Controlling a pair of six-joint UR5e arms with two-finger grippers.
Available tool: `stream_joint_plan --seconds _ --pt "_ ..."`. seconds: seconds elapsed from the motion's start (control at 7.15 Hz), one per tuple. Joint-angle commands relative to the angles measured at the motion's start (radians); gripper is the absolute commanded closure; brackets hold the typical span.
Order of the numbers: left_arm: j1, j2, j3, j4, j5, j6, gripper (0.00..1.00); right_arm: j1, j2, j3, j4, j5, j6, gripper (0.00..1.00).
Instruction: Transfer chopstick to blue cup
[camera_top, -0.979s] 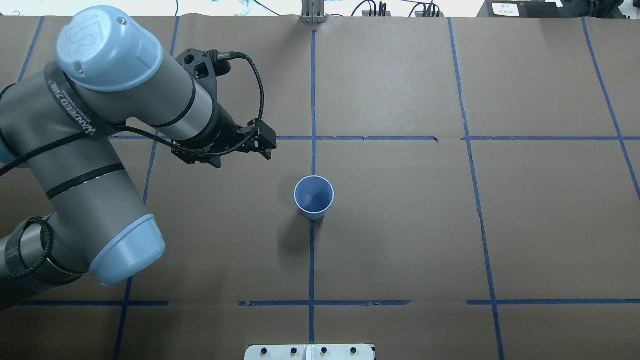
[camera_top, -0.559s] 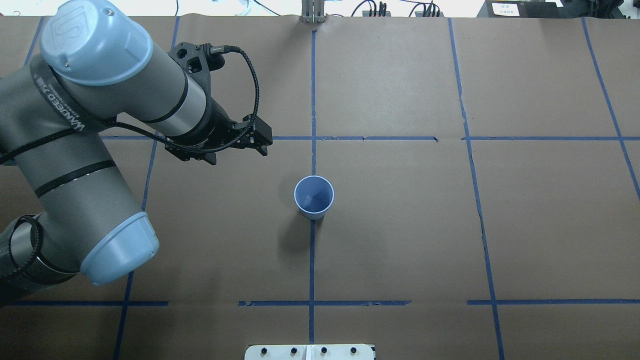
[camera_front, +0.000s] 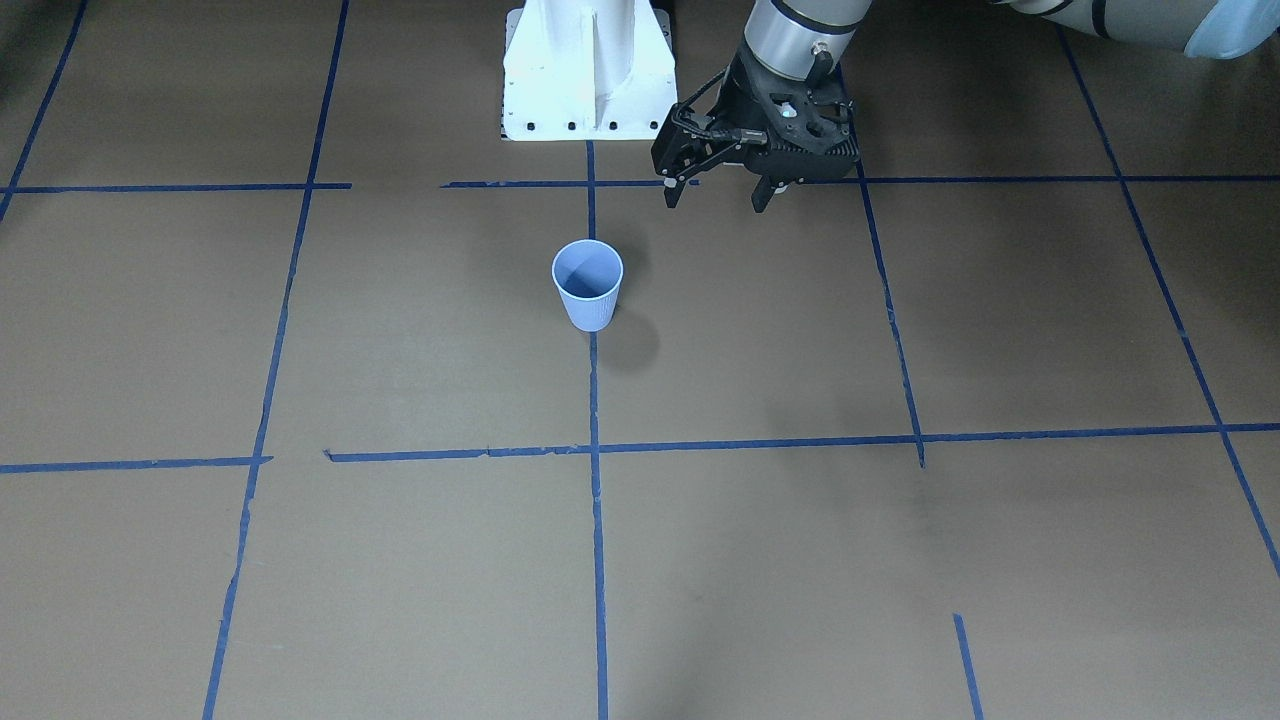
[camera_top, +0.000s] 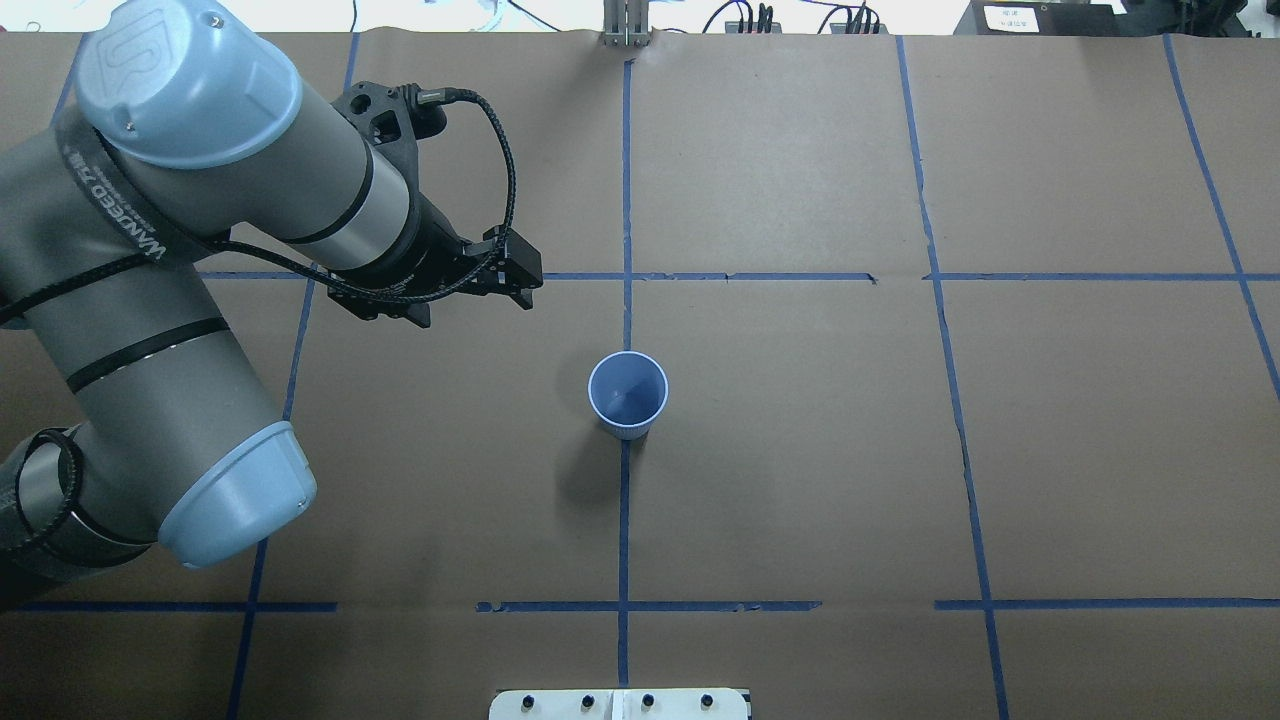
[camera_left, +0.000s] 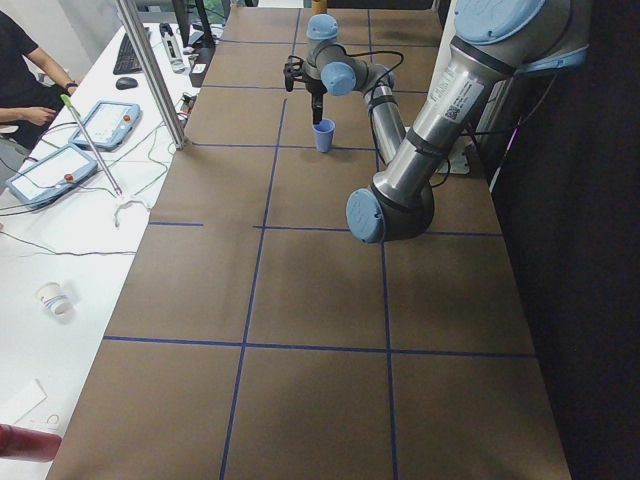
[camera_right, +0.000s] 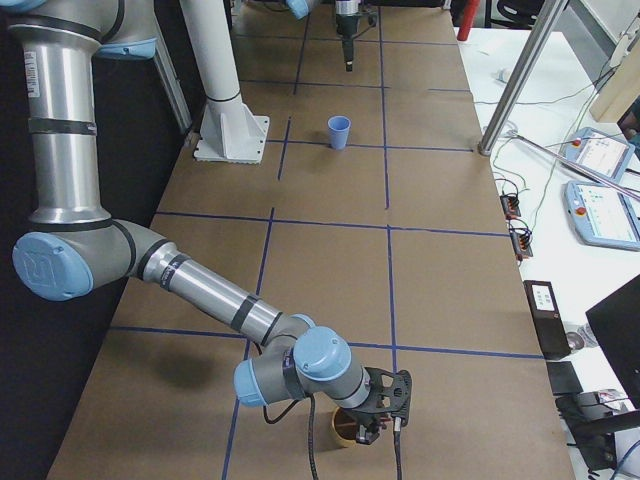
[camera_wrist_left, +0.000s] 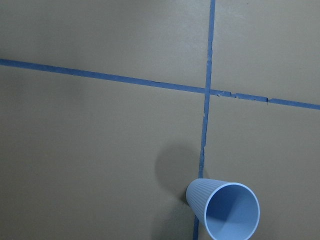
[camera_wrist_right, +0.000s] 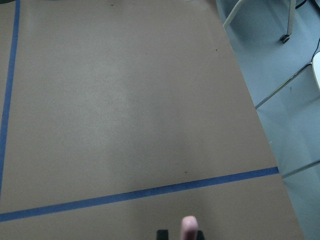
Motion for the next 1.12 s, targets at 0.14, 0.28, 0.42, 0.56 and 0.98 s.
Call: stream_joint_plan --seconds 0.14,0.28,0.42,0.56,0.98 --pt "-0.001 -0.001 -0.005 0.0 0.0 -0.002 0.0 0.006 -0.017 0.115 0.002 0.013 0.002 1.0" --pt "-0.001 -0.001 -0.006 0.0 0.0 -0.002 0.0 0.029 -0.071 0.206 -0.004 0.015 -0.001 1.0" --pt "-0.001 -0.001 -0.006 0.0 -0.002 0.0 0.0 0.117 -0.104 0.27 -0.009 0.046 -0.017 1.0" --pt "-0.001 0.001 -0.005 0.0 0.0 0.0 0.0 0.206 -0.135 0.315 -0.004 0.094 -0.044 1.0" --pt "-0.001 0.005 -0.009 -0.002 0.002 0.003 0.0 0.257 -0.209 0.479 -0.021 0.132 -0.072 1.0"
